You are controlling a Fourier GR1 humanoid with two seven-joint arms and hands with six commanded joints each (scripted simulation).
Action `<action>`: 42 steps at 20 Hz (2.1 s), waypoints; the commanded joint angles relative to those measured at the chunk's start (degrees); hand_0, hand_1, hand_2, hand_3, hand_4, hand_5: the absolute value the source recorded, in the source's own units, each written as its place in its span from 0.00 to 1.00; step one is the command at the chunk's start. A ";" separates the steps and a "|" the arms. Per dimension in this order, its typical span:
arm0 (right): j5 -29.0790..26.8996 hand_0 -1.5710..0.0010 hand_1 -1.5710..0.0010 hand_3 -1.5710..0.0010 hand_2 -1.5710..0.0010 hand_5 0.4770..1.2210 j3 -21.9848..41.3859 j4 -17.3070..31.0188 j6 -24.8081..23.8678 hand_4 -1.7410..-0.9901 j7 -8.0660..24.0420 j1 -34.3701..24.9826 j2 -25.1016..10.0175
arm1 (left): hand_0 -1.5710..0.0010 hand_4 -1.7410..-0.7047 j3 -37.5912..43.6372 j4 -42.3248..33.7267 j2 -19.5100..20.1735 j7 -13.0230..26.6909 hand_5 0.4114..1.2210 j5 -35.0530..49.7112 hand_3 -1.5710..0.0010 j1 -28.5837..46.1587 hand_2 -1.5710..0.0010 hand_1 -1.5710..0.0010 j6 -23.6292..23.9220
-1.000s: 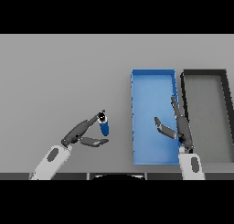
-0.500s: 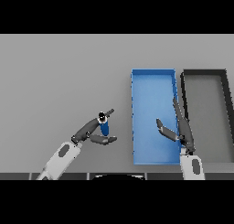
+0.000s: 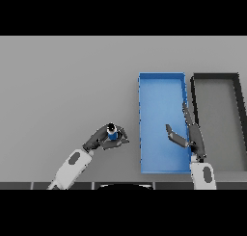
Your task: Pick up the blue pipe and place it into the blue bin.
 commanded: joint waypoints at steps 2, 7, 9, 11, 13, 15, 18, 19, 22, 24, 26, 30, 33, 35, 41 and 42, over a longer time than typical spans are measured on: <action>0.13 1.00 1.00 1.00 1.00 0.23 -0.01 0.38 -0.30 0.69 0.99 -0.82 0.21 | 0.20 0.20 -0.77 -0.56 0.33 -0.53 0.87 -1.24 0.15 0.55 0.15 0.17 0.93; -0.35 1.00 1.00 1.00 1.00 0.20 -0.22 0.91 -0.17 0.70 0.94 -1.26 0.41 | 0.07 0.25 -0.12 -3.43 -1.09 -2.94 0.96 -3.32 0.05 0.87 0.05 0.06 1.95; -0.56 1.00 1.00 1.00 1.00 0.21 -0.17 0.68 -0.01 0.68 1.28 -1.10 0.50 | 0.04 0.26 0.42 -6.30 -2.21 -2.86 0.97 -3.08 0.03 0.24 0.03 0.04 2.08; 0.26 1.00 1.00 1.00 1.00 0.22 -0.18 0.29 -0.61 0.69 2.35 -1.68 0.17 | 0.03 0.26 0.83 -8.31 -3.01 -1.63 0.98 -2.90 0.02 -0.73 0.02 0.02 1.74; 1.14 1.00 1.00 1.00 1.00 0.22 0.29 0.59 -0.92 0.72 1.80 -1.21 0.43 | 0.02 0.27 0.83 -11.72 -3.02 -0.02 0.99 -2.09 0.01 -0.71 0.01 0.01 0.59; 1.57 1.00 1.00 1.00 1.00 0.22 0.50 0.61 -0.79 0.74 1.32 -1.27 0.17 | 0.01 0.27 1.26 -13.33 -3.01 1.39 0.99 -2.03 0.01 -2.47 0.01 0.01 -0.59; 1.46 1.00 1.00 1.00 1.00 0.22 -0.23 1.10 -0.71 0.77 0.50 -1.33 -0.68 | 0.01 0.26 1.05 -14.69 -4.08 3.77 1.00 -2.69 0.00 -4.09 0.00 0.00 -1.72; 1.28 1.00 1.00 1.00 1.00 0.22 -0.19 1.46 -0.58 0.78 -0.09 -1.05 -0.46 | 0.00 0.26 0.95 -15.03 -4.14 4.37 1.00 -3.10 0.00 -3.58 0.00 0.00 -1.86; 2.05 1.00 1.00 1.00 1.00 0.22 0.06 0.02 -1.42 0.79 -0.52 -0.57 -0.30 | 0.00 0.26 1.48 -15.17 -4.58 5.64 1.00 -3.62 0.00 -3.33 0.00 0.00 -2.69; 3.37 1.00 1.00 1.00 1.00 0.22 0.42 -1.97 -2.52 0.80 -0.28 0.94 -0.26 | 0.00 0.27 1.85 -14.54 -4.64 5.15 1.00 -4.11 0.00 -2.77 0.00 0.00 -3.58; 4.97 1.00 1.00 1.00 1.00 0.22 0.80 -4.21 -3.84 0.77 0.34 2.68 -0.12 | 0.00 0.27 2.12 -14.19 -5.35 5.04 1.00 -4.93 0.00 -3.08 0.00 0.00 -3.90; 5.88 1.00 1.00 1.00 0.99 0.22 1.04 -7.86 -4.61 0.74 0.71 4.83 -0.25 | 0.00 0.26 2.50 -15.14 -6.36 5.31 1.00 -5.86 0.00 -2.81 0.00 0.00 -4.80; -7.49 1.00 0.99 1.00 0.94 0.20 0.08 -11.28 4.45 0.72 1.00 3.12 -1.53 | 0.00 0.26 3.16 -15.24 -6.76 5.33 1.00 -6.39 0.00 -2.29 0.00 0.00 -5.62; -14.13 1.00 0.98 1.00 0.92 0.17 0.68 -14.83 10.01 0.70 5.22 1.21 -4.61 | 0.00 0.26 2.94 -15.01 -7.55 5.38 1.00 -7.09 0.00 -1.83 0.00 0.00 -6.23; -24.86 1.00 0.99 1.00 0.94 0.11 4.84 -20.97 16.68 0.64 19.36 -10.83 -11.09 | 0.00 0.26 3.95 -15.51 -8.67 6.21 1.00 -9.08 0.00 -1.57 0.00 0.00 -7.19; -24.49 1.00 1.00 1.00 0.94 0.11 5.16 -20.86 17.46 0.63 20.53 -12.66 -12.35 | 0.00 0.26 4.40 -15.70 -8.81 6.49 1.00 -9.05 0.00 -1.52 0.00 0.00 -7.44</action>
